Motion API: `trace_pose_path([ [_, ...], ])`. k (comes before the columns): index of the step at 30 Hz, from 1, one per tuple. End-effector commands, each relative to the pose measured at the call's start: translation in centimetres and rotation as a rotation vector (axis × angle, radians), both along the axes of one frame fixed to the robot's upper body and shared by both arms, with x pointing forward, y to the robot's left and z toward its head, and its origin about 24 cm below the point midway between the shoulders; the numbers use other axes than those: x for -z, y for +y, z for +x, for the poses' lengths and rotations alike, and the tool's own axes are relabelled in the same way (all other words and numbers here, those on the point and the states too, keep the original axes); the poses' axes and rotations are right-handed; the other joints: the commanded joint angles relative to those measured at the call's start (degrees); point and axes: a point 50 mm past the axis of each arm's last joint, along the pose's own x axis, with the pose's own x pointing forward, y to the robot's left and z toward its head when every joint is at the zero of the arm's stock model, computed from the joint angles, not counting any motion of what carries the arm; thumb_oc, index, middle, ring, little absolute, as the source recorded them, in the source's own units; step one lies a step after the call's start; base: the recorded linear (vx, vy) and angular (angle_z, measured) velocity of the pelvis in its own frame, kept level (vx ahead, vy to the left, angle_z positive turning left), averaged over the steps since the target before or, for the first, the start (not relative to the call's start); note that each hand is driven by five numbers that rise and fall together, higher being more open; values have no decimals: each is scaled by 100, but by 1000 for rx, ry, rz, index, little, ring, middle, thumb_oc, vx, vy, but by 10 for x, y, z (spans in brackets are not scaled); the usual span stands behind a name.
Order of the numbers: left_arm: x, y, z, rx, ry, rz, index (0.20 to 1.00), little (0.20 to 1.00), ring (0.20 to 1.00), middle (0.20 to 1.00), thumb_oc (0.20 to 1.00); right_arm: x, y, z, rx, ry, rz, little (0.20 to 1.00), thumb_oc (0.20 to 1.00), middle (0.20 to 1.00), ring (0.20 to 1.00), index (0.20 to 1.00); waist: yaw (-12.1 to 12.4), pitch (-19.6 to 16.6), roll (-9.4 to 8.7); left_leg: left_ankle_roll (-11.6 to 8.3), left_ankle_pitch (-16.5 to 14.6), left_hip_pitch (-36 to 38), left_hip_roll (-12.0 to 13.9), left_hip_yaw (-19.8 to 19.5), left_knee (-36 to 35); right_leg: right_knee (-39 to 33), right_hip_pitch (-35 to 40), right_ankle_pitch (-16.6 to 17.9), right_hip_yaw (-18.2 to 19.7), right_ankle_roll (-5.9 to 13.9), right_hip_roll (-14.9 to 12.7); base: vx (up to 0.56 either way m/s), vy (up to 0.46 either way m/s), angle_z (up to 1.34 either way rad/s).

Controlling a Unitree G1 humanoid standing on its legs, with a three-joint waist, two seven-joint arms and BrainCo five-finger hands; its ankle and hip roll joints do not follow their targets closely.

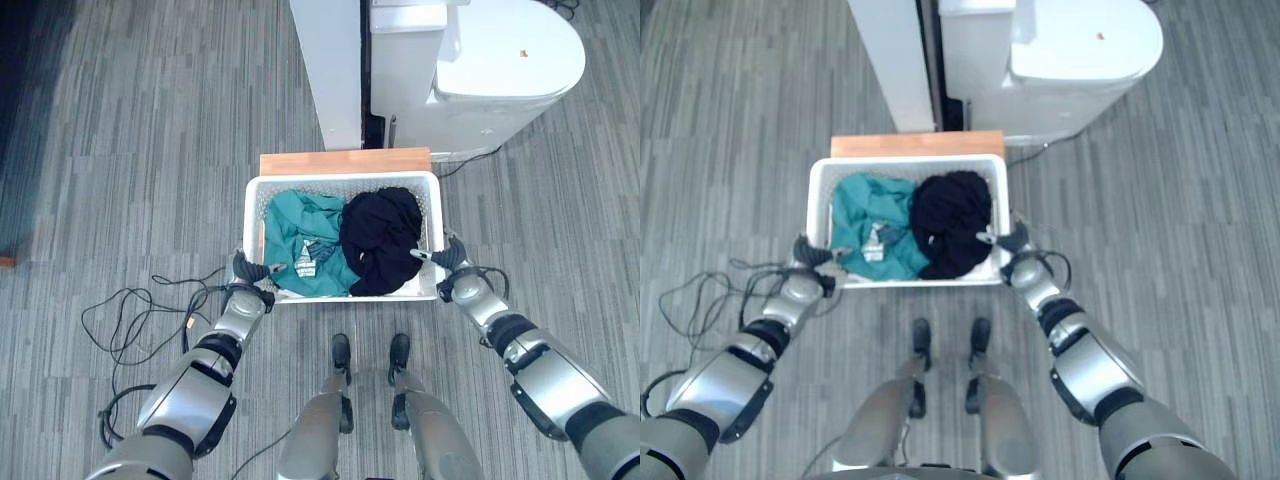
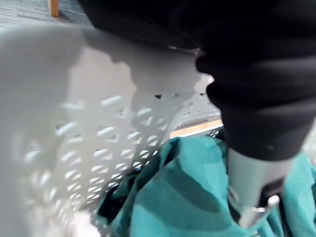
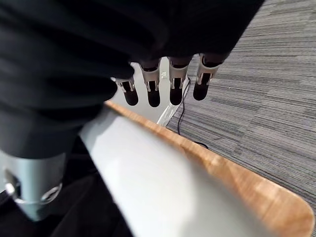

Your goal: Grab the laundry basket,head to the washer,open it,put in the laundry and shut it.

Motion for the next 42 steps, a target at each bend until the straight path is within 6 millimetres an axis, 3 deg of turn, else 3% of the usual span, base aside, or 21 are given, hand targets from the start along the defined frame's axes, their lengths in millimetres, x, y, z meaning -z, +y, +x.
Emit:
trace_pose_path([
  [1, 8, 1, -7, 5, 1, 8, 1000, 1000, 1000, 1000, 1000, 2, -9, -7, 22, -34, 22, 1000, 1000, 1000, 1000, 1000, -30, -146, -263, -226, -308, 3, -110, 35, 112, 158, -59, -148, 411, 602, -340, 0, 0, 0],
  [4, 13, 2, -13, 6, 6, -12, 1000, 1000, 1000, 1000, 1000, 0, -19, -10, 25, -57, 14, 1000, 1000, 1000, 1000, 1000, -53, -181, -291, -214, -366, 92, -120, 77, 115, 131, 16, -142, 435, 602, -343, -2, 2, -2],
  [10, 18, -4, -17, 41, 19, -28, 1000, 1000, 1000, 1000, 1000, 11, -13, -16, -39, -7, -16, 1000, 1000, 1000, 1000, 1000, -52, -172, -292, -198, -421, 103, -117, 86, 188, 161, 29, -149, 437, 594, -362, -11, -1, -6],
  [18, 8, -21, -4, 112, 1, 22, 1000, 1000, 1000, 1000, 1000, 21, -2, -12, -147, 91, -339, 1000, 1000, 1000, 1000, 1000, 9, -22, -254, -196, -389, -73, -136, -5, 317, 217, -83, -135, 423, 567, -379, -21, -7, 1],
  [19, 6, -23, -3, 122, -8, 27, 561, 561, 561, 561, 561, 23, -1, -12, -159, 103, -391, 344, 344, 344, 344, 344, 23, 4, -232, -202, -368, -109, -135, -12, 324, 220, -108, -130, 406, 565, -385, -31, -8, 3],
  [20, 6, -24, -3, 126, -10, 28, 200, 200, 200, 200, 200, 25, 0, -13, -164, 112, -393, 200, 200, 200, 200, 200, 31, 8, -228, -205, -359, -120, -139, -18, 318, 217, -118, -126, 397, 563, -382, 0, 0, 0],
  [25, 8, -29, -5, 134, -26, -20, 200, 200, 200, 200, 200, 34, 0, -20, -161, 127, -351, 200, 200, 200, 200, 200, 41, 7, -206, -206, -319, -148, -144, -33, 282, 205, -144, -121, 411, 558, -370, -7, -4, 3],
  [35, 3, -34, -14, 141, -109, -139, 200, 200, 200, 200, 200, 32, -5, -31, -117, 57, -200, 200, 200, 200, 200, 200, 7, -119, -208, -181, -378, 28, -132, -18, 232, 186, -5, -176, 462, 546, -327, 1, -9, 3],
  [37, 18, -23, -34, 93, -76, -187, 200, 200, 200, 200, 200, 42, -24, -51, -21, 44, -80, 200, 200, 200, 200, 200, -73, -304, -239, -149, -471, 266, -145, 42, 175, 127, 212, -207, 468, 546, -313, 67, 4, -3],
  [42, 26, -15, -47, 62, -59, -205, 200, 200, 200, 200, 200, 43, -40, -65, 72, 4, 31, 200, 200, 200, 200, 200, -154, -447, -254, -131, -499, 415, -136, 98, 92, 85, 310, -227, 478, 553, -310, 27, 12, -3],
])
